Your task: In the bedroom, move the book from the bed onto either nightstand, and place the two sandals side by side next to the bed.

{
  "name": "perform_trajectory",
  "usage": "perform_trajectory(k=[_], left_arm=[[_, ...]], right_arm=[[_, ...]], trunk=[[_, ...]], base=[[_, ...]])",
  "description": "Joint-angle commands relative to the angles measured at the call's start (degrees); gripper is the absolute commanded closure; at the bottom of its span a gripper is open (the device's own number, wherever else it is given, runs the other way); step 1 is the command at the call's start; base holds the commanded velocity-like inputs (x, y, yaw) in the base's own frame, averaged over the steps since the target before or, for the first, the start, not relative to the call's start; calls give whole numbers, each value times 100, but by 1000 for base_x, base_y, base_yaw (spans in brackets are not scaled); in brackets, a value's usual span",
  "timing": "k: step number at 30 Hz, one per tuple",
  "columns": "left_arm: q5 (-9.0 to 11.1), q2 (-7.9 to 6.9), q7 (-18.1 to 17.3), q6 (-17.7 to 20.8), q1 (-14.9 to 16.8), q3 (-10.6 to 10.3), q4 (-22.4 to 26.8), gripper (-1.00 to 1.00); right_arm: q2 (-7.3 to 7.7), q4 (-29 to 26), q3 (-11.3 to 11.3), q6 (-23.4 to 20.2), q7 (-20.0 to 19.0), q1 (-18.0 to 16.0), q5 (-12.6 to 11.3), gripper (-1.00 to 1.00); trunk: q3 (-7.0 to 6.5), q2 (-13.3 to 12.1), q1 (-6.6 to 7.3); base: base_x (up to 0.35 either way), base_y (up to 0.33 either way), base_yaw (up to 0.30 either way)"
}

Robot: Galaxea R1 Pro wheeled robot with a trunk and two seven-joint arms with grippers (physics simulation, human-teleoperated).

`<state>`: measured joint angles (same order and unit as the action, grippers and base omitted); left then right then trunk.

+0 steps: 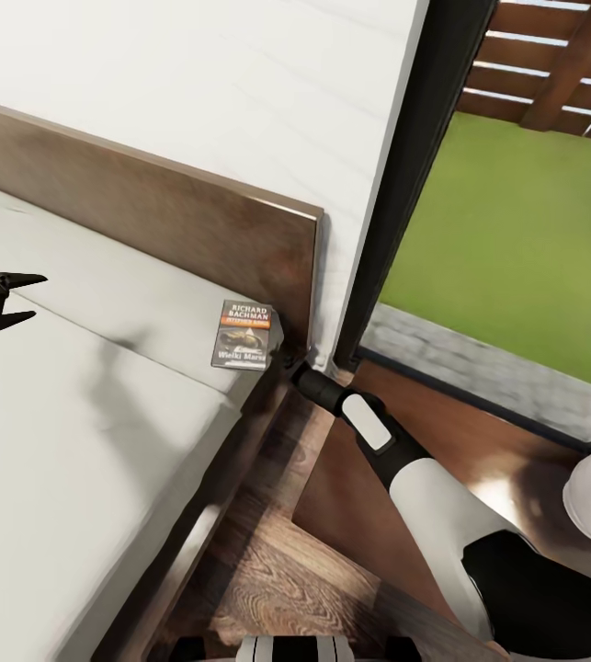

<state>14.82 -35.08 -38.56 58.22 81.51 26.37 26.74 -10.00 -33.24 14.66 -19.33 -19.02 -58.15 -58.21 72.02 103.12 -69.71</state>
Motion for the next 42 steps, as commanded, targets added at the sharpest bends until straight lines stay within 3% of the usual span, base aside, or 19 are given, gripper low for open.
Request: perform_trajectory(k=[1, 22, 42], left_arm=[[-41, -1, -37, 22, 5, 27, -2, -100], [-41, 1, -37, 17, 5, 26, -2, -100], [-41, 4, -37, 15, 5, 26, -2, -100]], right_arm=[[0, 1, 32, -19, -5, -4, -35, -100], [0, -19, 172, -13, -5, -4, -50, -100], [0, -221, 187, -19, 5, -4, -50, -100]], trunk=[[10, 2, 1], [128, 2, 1], [145, 2, 1]], base=[[0, 0, 0], [0, 0, 0], [0, 0, 0]])
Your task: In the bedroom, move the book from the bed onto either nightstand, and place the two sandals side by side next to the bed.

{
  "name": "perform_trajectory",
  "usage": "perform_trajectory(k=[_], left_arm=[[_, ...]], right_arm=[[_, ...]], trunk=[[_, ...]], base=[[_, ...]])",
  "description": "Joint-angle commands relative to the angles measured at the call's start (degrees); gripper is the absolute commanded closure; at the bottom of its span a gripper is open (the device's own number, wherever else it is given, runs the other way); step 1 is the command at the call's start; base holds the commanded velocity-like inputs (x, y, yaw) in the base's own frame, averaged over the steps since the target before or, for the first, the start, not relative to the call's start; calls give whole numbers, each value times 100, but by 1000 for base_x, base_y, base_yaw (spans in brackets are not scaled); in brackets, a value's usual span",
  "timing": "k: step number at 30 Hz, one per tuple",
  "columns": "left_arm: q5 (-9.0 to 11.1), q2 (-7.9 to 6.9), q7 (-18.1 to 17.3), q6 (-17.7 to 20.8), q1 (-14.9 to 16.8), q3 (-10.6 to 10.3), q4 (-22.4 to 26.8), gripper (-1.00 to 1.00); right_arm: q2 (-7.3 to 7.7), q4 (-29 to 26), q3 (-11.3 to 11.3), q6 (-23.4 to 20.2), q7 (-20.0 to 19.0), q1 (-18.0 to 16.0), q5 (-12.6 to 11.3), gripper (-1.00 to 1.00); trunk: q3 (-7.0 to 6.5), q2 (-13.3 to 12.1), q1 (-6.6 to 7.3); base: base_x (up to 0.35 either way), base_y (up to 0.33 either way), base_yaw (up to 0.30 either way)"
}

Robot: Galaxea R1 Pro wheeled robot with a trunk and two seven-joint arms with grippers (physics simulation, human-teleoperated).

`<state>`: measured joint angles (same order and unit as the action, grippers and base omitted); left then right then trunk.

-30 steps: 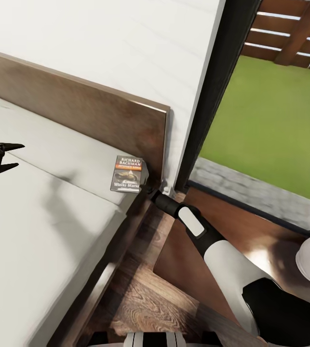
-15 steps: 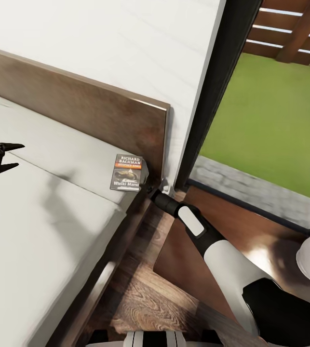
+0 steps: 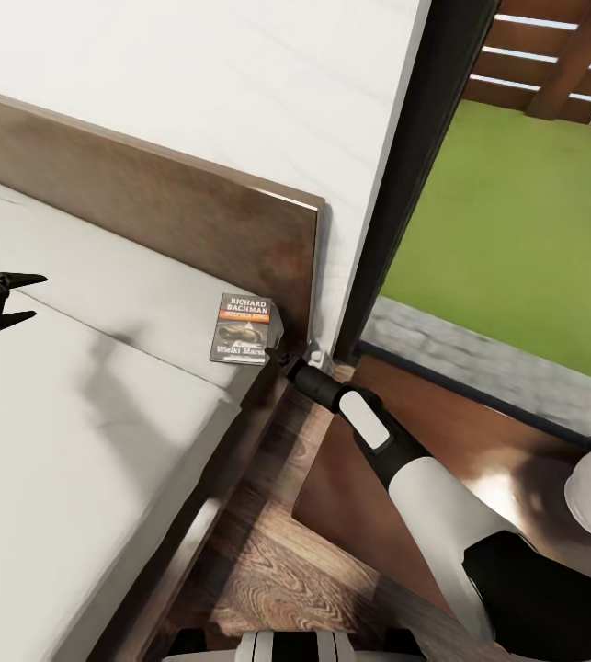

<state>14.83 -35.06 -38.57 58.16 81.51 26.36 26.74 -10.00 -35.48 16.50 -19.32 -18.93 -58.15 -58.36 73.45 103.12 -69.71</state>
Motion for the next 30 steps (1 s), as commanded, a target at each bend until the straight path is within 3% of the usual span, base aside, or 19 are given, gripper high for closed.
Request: perform_trajectory(k=[1, 30], left_arm=[[-42, 1, -37, 21, 5, 27, -2, -100], [-51, -10, -37, 20, 5, -34, -2, -100]], right_arm=[[0, 1, 5, -20, -5, -3, -35, -100], [0, -11, 10, -20, 2, -2, -35, -100]], trunk=[[3, 1, 0], [3, 1, 0]], base=[[0, 0, 0], [0, 0, 0]])
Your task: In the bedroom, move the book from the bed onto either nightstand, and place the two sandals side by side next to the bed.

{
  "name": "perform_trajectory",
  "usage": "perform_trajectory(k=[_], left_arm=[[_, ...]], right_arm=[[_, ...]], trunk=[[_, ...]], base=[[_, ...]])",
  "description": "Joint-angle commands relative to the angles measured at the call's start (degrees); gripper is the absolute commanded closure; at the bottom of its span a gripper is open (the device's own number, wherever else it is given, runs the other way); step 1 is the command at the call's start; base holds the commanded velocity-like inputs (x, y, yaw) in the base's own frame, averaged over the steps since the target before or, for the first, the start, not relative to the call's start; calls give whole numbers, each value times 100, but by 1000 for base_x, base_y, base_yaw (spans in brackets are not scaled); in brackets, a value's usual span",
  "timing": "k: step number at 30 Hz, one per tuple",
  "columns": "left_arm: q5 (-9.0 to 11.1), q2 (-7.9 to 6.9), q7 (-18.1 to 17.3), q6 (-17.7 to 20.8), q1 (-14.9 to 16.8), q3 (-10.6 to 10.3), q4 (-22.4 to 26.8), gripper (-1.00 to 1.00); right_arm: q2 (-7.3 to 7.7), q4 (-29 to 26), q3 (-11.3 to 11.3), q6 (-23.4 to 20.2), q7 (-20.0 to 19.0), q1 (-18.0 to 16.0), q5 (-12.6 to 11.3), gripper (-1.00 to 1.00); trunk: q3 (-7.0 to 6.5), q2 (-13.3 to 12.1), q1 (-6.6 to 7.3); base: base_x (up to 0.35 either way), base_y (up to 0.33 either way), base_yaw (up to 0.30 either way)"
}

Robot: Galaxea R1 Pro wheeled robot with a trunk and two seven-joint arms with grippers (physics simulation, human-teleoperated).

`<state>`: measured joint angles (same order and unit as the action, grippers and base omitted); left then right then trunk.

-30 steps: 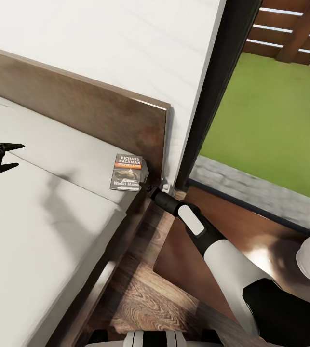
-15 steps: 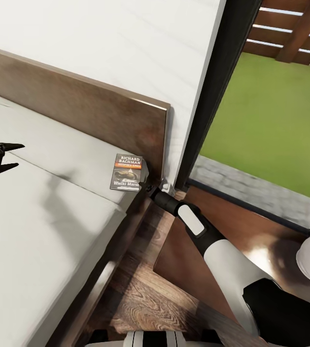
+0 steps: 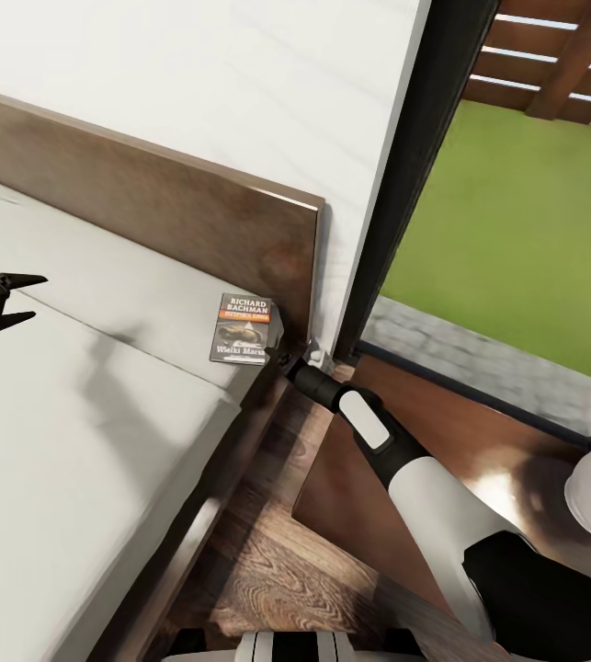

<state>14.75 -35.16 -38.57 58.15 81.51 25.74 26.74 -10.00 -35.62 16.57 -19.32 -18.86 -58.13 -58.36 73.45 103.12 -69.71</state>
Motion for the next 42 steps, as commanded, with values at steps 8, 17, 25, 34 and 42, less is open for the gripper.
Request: perform_trajectory(k=[8, 17, 25, 34, 42], left_arm=[[-42, 1, -37, 21, 5, 14, -2, -100], [-42, 1, -37, 21, 5, 10, -2, -100], [-42, -4, -37, 21, 5, 10, -2, -100], [-42, -4, -37, 21, 5, 10, -2, -100], [-42, 0, -37, 21, 5, 10, -2, -100]], right_arm=[[0, 2, -1, -20, -5, -4, -37, -100], [0, 2, 1, -20, -5, -5, -45, -100], [0, 2, 3, -20, -8, -5, -52, -100], [0, 2, 1, -20, -8, -1, -55, -100], [0, 2, 4, -20, -8, -3, -60, -100]], trunk=[[3, 1, 0], [3, 1, 0], [3, 1, 0], [3, 1, 0], [3, 1, 0]], base=[[0, 0, 0], [0, 0, 10], [0, 0, 66], [0, 0, 17], [0, 0, 3]])
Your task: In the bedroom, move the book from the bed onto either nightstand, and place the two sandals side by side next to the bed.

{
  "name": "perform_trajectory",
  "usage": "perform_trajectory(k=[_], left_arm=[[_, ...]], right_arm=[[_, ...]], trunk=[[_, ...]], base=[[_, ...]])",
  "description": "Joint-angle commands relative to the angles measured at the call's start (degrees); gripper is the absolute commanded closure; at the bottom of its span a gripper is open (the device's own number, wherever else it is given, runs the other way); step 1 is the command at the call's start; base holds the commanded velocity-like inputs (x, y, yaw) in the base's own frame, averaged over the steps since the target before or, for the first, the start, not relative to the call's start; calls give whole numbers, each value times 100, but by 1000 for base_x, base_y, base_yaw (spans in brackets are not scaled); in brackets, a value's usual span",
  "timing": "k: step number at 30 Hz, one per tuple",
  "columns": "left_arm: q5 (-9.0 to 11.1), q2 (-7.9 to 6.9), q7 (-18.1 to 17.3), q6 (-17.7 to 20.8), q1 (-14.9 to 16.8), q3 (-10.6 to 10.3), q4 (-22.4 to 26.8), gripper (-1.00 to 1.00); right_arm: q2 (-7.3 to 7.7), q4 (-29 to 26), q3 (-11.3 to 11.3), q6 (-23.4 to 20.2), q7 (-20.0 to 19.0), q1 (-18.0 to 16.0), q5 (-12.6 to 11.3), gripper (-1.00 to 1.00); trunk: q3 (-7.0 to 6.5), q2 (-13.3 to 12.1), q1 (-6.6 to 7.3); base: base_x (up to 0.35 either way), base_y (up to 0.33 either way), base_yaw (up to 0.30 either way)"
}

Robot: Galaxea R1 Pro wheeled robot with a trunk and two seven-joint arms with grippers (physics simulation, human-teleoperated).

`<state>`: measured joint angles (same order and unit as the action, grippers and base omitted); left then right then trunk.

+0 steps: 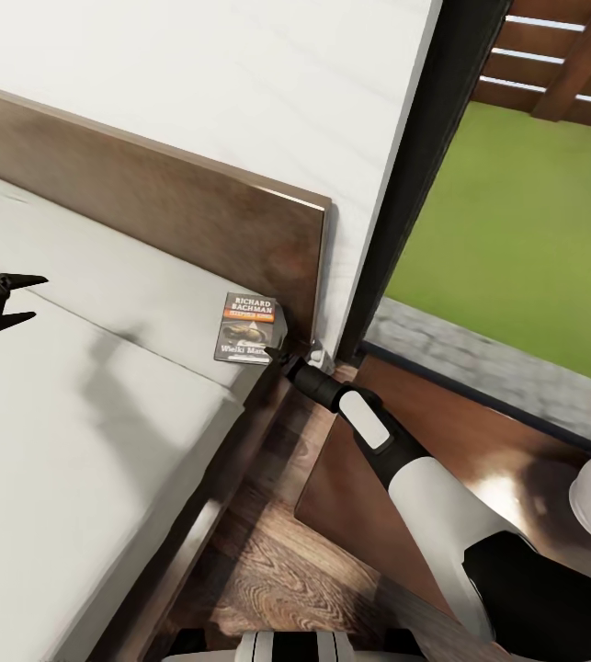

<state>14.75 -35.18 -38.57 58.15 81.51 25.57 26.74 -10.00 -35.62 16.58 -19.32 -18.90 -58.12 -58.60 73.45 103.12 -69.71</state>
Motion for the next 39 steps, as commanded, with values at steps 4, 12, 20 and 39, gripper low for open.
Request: perform_trajectory(k=[4, 12, 20, 39], left_arm=[[-42, 2, -37, 21, 5, 27, -2, -100], [-42, -3, -37, 21, 5, 27, -2, -100], [-42, -2, -37, 21, 5, 27, -3, -100], [-43, -6, -37, 21, 5, 27, -4, -100]], right_arm=[[0, 3, 3, -20, -4, -3, -36, -100], [0, 3, 4, -20, -4, -3, -37, -100], [0, 3, 4, -20, -3, -4, -37, -100], [0, 3, 4, -20, -9, -4, -37, -100]], trunk=[[3, 1, 0], [3, 1, 0], [3, 1, 0], [3, 1, 0]], base=[[0, 0, 0], [0, 0, 0], [0, 0, 0], [0, 0, 57]])
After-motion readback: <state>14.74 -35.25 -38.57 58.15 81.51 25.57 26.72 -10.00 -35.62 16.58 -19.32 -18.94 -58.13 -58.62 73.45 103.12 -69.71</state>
